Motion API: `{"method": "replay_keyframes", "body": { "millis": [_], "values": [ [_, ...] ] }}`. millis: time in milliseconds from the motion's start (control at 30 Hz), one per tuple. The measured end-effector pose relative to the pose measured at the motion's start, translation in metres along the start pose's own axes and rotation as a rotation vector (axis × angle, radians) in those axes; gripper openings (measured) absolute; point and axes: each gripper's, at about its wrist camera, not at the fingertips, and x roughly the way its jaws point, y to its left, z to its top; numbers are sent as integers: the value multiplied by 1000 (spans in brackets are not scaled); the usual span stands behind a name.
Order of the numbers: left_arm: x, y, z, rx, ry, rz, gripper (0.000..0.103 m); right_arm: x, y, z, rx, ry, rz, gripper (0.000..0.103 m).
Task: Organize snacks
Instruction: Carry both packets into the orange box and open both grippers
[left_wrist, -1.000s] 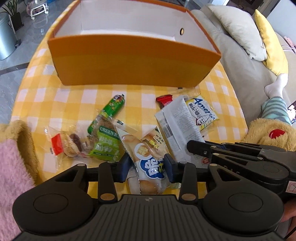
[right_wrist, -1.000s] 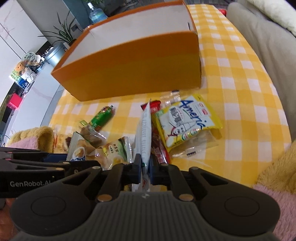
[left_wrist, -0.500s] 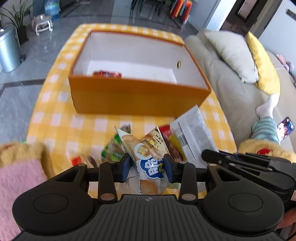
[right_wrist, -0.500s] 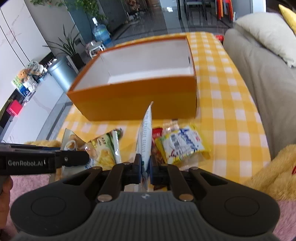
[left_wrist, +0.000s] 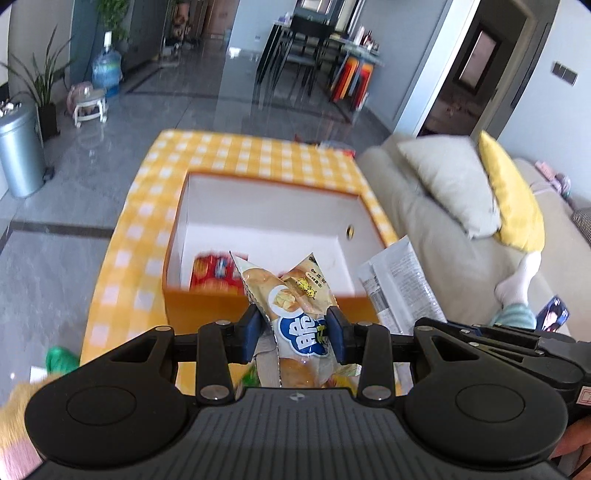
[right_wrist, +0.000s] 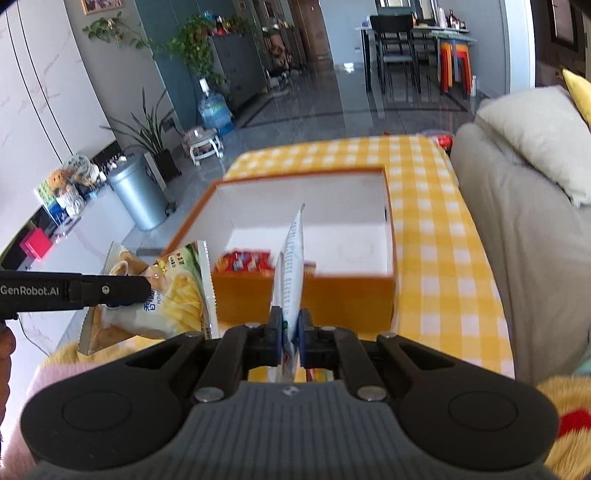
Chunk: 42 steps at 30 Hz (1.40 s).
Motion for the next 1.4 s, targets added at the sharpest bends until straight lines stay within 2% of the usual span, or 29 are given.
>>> {"method": "replay_keyframes", "body": {
  "millis": [233,400,733,933,1300,1400],
  "values": [
    [3,-7,36,47,-71,14,43,6,4,42,-9,-67,-1,4],
    [19,-10,53,78,-73,40,43,26,2,68,-4,-78,2,4],
    [70,-3,66,96,7,55,43,80,-12,91,19,-8,-20,4],
    [102,3,65,81,62,46,43,118,-24,86,59,76,-42,4],
    [156,9,56,64,203,25,43,168,-44,70,134,215,-19,3],
    [167,7,50,95,234,57,43,176,-45,68,137,230,-20,3]
  ]
}}
